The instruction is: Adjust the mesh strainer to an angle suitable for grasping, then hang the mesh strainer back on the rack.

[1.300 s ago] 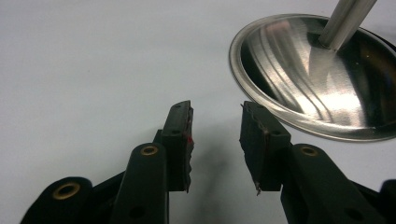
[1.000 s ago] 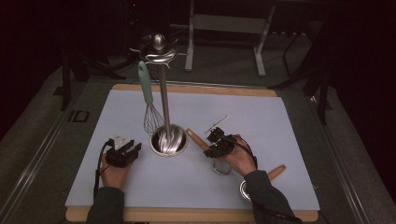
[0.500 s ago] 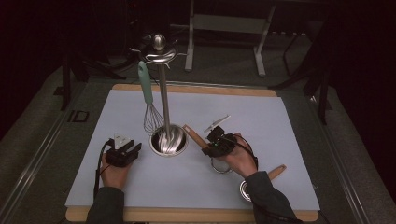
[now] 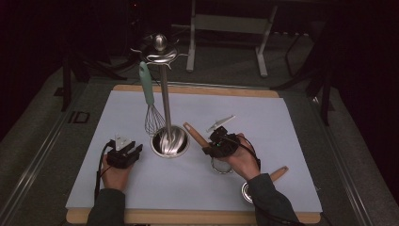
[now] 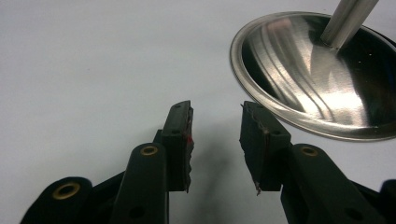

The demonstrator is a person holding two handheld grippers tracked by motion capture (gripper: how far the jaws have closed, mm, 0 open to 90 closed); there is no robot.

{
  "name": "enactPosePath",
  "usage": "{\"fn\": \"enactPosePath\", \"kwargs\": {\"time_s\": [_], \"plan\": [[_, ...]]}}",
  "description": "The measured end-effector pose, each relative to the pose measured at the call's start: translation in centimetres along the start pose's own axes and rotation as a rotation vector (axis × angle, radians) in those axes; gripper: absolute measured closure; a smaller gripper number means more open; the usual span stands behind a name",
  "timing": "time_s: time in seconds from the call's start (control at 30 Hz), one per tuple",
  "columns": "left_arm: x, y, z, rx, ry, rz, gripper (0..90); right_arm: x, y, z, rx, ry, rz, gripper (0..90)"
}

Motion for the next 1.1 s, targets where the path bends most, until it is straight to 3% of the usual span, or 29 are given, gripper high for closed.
{"fn": "enactPosePath", "kwargs": {"time_s": [0.67, 1.1], "plan": [[0.0, 0.0, 0.0, -0.001, 0.001, 0.003, 63.9, 0.1, 0.2, -1.4, -0.058, 0.015, 0.006, 71.2], [0.0, 0.0, 0.0, 0.001, 0.000, 0.003, 63.9, 0.4, 0.8, -3.4, -0.138, 0.012, -0.003, 71.2]]}}
Point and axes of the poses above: each handheld gripper's, and its own axes: z roughly forward along the jaws, y roughly out of its top, x roughly to its left, the point moved 5 cm from there along z, roughly forward along the jaws, and after that the axes turned 8 degrees about x, right-handed, at the moved point
